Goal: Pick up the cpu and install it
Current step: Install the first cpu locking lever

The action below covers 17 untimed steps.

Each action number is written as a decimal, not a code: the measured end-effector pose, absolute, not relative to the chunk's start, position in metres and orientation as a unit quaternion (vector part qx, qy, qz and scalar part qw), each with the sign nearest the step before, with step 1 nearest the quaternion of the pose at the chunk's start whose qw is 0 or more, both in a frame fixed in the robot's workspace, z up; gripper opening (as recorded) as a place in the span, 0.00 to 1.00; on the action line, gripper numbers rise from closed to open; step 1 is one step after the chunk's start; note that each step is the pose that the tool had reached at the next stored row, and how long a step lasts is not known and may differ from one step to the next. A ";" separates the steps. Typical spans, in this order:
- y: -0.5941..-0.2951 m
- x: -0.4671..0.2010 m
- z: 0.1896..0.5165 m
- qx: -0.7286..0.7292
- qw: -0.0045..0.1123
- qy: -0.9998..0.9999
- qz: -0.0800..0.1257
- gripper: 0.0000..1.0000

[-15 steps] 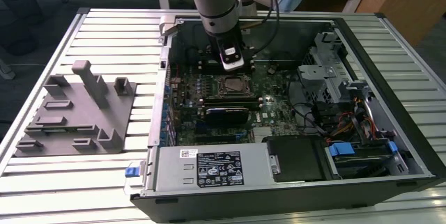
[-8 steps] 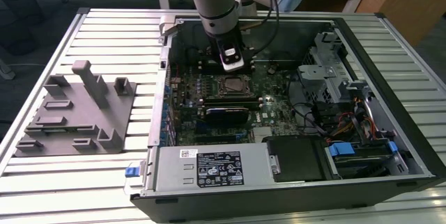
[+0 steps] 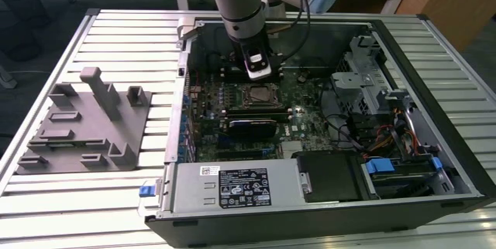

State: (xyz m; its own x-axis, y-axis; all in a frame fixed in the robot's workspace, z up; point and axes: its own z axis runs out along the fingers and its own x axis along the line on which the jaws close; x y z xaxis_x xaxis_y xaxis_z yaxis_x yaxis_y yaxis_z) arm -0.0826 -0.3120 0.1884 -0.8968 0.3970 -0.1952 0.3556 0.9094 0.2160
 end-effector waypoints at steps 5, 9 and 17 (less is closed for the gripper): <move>-0.312 -0.082 0.188 0.194 0.118 0.970 0.088 0.11; -0.312 -0.078 0.188 0.194 0.118 0.970 0.088 0.11; -0.312 -0.074 0.188 0.194 0.117 0.970 0.088 0.11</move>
